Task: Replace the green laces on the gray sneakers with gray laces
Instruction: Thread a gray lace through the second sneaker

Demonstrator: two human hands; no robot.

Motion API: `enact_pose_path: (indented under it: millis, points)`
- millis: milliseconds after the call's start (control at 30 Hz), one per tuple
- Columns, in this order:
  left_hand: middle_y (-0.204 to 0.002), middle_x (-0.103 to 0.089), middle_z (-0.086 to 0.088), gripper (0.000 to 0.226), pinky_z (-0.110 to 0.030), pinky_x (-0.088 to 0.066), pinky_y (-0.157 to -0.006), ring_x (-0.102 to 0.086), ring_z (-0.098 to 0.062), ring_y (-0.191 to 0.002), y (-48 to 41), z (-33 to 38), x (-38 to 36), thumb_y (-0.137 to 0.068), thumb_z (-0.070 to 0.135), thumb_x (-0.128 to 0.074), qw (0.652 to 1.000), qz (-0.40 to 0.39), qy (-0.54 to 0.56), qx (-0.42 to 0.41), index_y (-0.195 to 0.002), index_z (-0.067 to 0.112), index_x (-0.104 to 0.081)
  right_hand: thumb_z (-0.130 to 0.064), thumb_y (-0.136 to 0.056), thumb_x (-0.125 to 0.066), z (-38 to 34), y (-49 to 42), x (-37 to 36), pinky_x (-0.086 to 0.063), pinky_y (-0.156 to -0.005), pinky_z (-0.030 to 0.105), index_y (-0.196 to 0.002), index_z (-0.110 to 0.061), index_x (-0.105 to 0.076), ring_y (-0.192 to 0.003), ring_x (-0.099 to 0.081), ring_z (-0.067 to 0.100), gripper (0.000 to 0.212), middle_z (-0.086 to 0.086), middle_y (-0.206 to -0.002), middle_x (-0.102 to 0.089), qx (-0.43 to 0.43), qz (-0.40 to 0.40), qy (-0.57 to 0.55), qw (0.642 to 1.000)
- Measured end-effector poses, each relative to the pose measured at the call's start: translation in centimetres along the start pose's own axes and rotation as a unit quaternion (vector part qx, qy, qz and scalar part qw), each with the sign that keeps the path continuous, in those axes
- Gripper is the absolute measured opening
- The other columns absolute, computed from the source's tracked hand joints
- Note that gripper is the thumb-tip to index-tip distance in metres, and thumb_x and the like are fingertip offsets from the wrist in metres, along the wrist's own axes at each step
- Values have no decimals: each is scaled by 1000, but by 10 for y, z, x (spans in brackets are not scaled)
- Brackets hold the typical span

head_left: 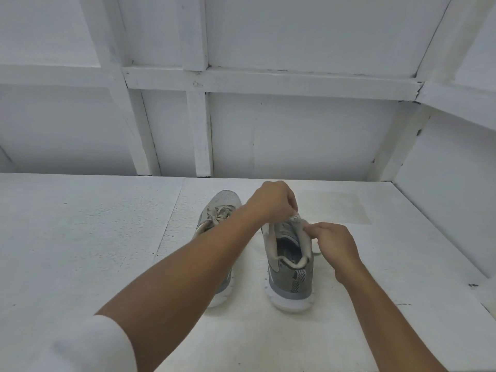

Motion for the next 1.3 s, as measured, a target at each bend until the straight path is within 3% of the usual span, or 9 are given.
enact_pose_path:
  millis: [333,533,767,900,1100,1300]
  points:
    - [-102,-69,-4,23,-38,-55,-86,-65,-21,-93,-6,-7,-23,-81,14,-69,1000,5,-10,9,-103,19,-68,-16,-96,-52,7,0,-3,-37,-57,23,-83,-15,-67,-75,-53,11,20,-4,-82,-62,-38,4,-43,998]
    - [-107,-67,-4,25,-36,-53,-83,-63,-23,-96,-6,-6,-27,-82,19,-69,999,24,-39,-4,-107,19,-67,-19,-98,-50,9,1,-4,-35,-57,20,-91,-15,-66,-75,-52,7,18,-9,-82,-59,-43,4,-59,997]
    - [-105,-68,-3,24,-35,-53,-82,-63,-23,-96,-7,-4,-29,-83,15,-66,998,31,-52,-15,-106,21,-68,-20,-97,-50,10,-1,-4,-36,-58,22,-77,-18,-65,-74,-52,8,25,-9,-80,-60,-43,3,-47,998]
    - [-102,-69,0,19,-30,-50,-78,-63,-20,-95,-8,-5,-31,-83,20,-68,997,40,-57,-20,-101,25,-69,-20,-97,-51,12,-4,-4,-37,-60,22,-83,-15,-67,-75,-53,9,22,-8,-82,-61,-42,-2,-51,998]
    - [-102,-69,3,19,-27,-45,-73,-63,-18,-95,-7,-1,-32,-84,21,-67,995,57,-79,-30,-102,27,-70,-30,-95,-55,16,-5,-6,-38,-63,27,-87,-15,-71,-80,-57,15,23,0,-92,-68,-56,-43,-56,996]
    - [-107,-66,1,25,-29,-42,-74,-59,-21,-101,-8,3,-34,-85,30,-67,991,56,-110,-47,-110,31,-67,-37,-98,-49,16,-6,-5,-41,-71,29,-91,-19,-72,-86,-61,14,31,-7,-93,-71,-47,-84,-13,995]
Point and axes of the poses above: each hand's wrist, its own y-axis away from the middle knuckle, its own x-axis out of the back of the hand, z = x × y, the point moved 8 cm from there along -y, towards the middle knuckle
